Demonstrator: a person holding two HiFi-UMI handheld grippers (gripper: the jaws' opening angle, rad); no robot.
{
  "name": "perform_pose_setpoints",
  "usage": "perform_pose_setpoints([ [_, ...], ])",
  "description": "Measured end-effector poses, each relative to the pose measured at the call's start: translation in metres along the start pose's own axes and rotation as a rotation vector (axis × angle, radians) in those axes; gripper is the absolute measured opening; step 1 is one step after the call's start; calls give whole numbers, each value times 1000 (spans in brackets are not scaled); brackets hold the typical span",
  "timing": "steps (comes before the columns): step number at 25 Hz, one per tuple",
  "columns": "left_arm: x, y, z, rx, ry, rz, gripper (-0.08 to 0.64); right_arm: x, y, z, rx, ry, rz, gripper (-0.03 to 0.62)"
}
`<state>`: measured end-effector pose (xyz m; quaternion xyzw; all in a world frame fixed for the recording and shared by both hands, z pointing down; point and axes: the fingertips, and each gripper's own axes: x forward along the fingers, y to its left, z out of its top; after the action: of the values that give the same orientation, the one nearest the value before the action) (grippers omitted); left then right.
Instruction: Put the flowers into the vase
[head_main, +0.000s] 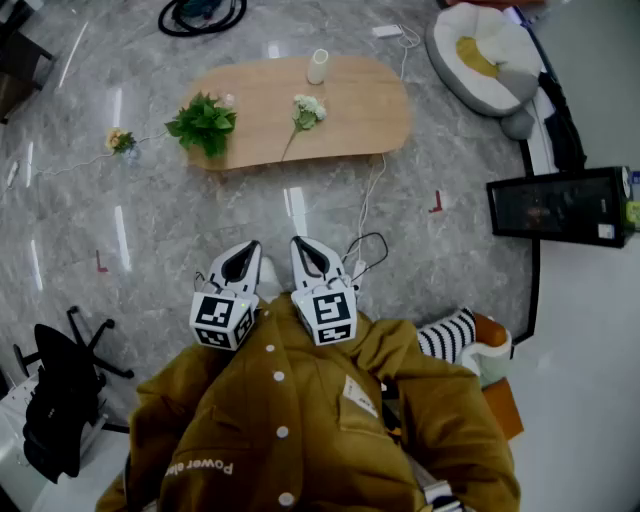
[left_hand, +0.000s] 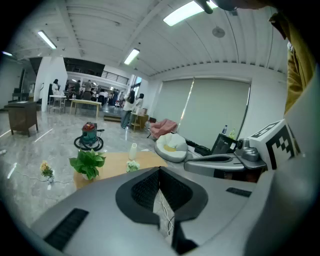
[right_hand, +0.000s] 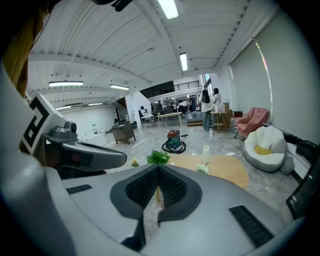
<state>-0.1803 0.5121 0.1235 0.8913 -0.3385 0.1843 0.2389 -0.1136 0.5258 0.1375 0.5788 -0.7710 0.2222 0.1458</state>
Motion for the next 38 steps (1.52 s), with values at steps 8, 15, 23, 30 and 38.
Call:
perform_pose_setpoints([
  [8,29,-23,-15,8,20,-44,8,-11,-12,-7,-53,-60,22,3],
  [15,44,-63,-2,64,18,-44,8,-27,-31,9,37,-124,76,5],
  [23,68,-79,-15,3,92,16,8,-36,-86,-5,145,-70,85,3],
  [30,91,-94,-29,-4,119,53,8,-36,-127,-28,205,-54,84,3],
  [38,138,-112,-5,70,139,0,8,-29,-171,-16,242,-71,50,3],
])
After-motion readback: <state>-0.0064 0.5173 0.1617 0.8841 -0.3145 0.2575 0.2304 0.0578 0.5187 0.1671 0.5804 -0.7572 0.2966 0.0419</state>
